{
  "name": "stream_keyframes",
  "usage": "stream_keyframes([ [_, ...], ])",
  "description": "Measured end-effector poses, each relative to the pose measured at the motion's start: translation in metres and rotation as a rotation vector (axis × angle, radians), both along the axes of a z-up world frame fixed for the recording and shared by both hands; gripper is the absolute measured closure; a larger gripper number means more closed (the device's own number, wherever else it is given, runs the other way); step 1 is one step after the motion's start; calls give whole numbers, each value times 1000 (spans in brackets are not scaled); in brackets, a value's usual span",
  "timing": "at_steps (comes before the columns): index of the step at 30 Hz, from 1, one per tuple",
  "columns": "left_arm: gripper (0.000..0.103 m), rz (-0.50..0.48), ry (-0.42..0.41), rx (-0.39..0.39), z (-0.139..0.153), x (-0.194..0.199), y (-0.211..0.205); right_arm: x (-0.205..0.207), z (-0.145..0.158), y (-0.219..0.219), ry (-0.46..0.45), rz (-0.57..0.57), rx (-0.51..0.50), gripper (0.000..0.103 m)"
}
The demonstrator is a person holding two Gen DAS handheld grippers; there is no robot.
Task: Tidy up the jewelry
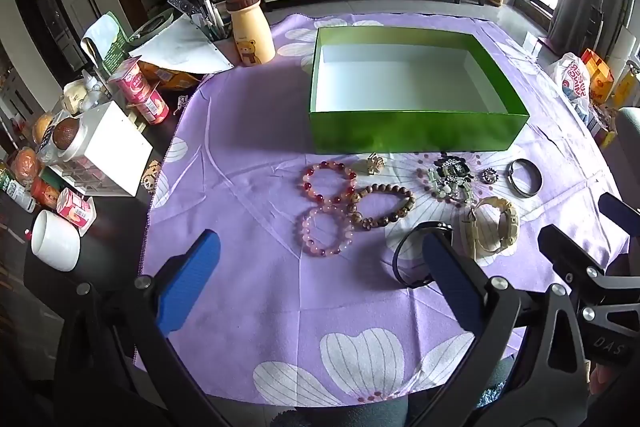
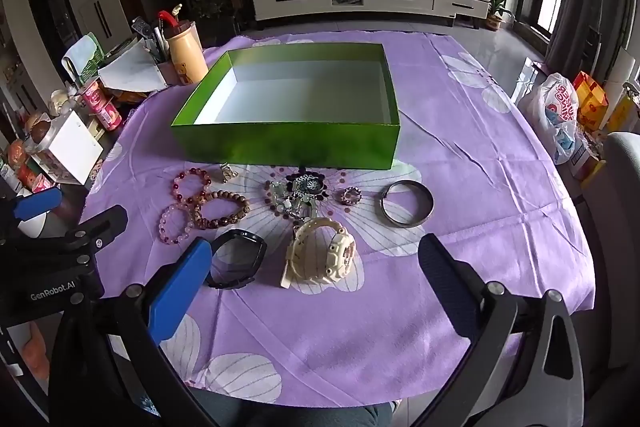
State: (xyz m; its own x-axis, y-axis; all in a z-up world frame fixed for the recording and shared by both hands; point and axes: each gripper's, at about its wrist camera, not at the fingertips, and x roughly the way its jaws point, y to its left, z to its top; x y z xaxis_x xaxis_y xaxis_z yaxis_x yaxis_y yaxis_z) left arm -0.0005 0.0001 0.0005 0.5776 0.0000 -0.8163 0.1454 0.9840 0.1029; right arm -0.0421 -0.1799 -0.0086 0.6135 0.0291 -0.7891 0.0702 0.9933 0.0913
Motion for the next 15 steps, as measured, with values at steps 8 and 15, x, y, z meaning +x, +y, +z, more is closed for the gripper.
stream_keyframes([
  [8, 2, 3, 18, 8, -1, 2, -1, 1, 1, 1, -10, -1, -6, 1],
  [15, 2, 9, 21, 1, 7, 8, 5, 1, 0, 0, -10, -2, -5, 1],
])
